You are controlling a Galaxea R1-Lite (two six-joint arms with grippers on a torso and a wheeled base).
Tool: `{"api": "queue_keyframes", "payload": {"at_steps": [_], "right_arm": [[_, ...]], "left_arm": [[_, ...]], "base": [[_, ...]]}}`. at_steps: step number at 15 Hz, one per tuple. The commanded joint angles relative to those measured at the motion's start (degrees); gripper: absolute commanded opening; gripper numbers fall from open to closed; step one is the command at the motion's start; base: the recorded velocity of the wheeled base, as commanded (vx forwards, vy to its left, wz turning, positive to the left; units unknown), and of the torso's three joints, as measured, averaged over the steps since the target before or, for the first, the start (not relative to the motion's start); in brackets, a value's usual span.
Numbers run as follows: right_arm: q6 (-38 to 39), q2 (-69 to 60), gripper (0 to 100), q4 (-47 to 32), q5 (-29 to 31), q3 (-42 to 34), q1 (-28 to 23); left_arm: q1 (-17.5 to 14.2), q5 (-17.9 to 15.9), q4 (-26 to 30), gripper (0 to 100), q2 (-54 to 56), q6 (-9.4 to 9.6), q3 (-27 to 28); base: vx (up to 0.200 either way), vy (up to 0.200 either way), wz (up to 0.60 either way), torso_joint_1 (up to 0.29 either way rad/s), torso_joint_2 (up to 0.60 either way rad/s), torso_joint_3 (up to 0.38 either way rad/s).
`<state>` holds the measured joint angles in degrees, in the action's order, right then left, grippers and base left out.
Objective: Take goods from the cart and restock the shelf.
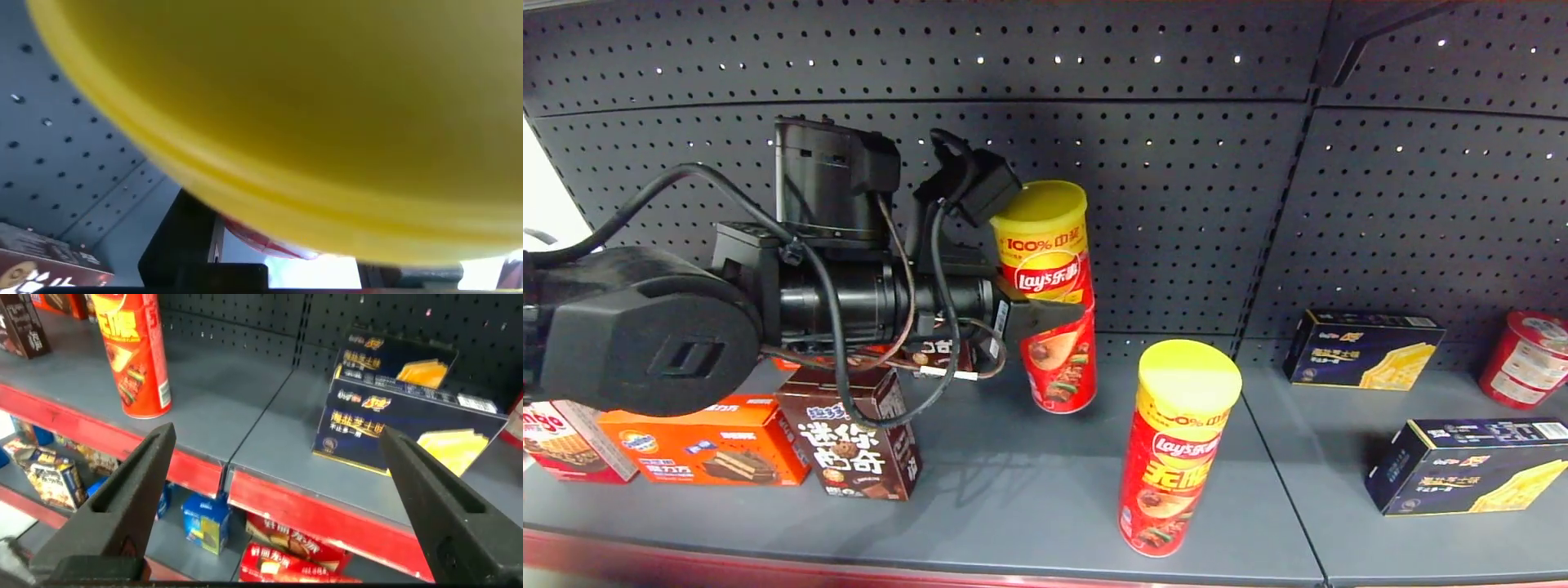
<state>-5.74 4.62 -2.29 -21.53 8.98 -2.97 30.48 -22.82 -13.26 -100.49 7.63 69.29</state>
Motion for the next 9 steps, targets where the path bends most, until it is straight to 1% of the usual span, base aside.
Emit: {"api": "queue_keyframes", "payload": {"at_steps": [1, 5, 7, 9], "right_arm": [[0.0, 0.2, 100, 0.1, -0.1, -0.4, 0.0], [0.1, 0.3, 100, 0.2, -0.1, -0.2, 0.0], [0.1, 0.3, 100, 0.2, -0.1, -0.2, 0.0], [0.1, 0.2, 100, 0.2, -0.1, -0.2, 0.0]], "left_arm": [[0.1, 0.0, 0.2, 0, -1.1, -0.07, 1.4], [-0.3, -0.1, 0.4, 0, -4.6, 0.02, 4.7], [-0.3, -0.2, 2.3, 0, -7.0, 0.19, 7.6], [-0.2, -0.2, 2.5, 0, -9.5, 0.37, 10.3]], "base": [[0.000, 0.000, 0.00, 0.000, 0.00, 0.000], [0.000, 0.000, 0.00, 0.000, 0.00, 0.000], [0.000, 0.000, 0.00, 0.000, 0.00, 0.000], [0.000, 0.000, 0.00, 0.000, 0.00, 0.000]]}}
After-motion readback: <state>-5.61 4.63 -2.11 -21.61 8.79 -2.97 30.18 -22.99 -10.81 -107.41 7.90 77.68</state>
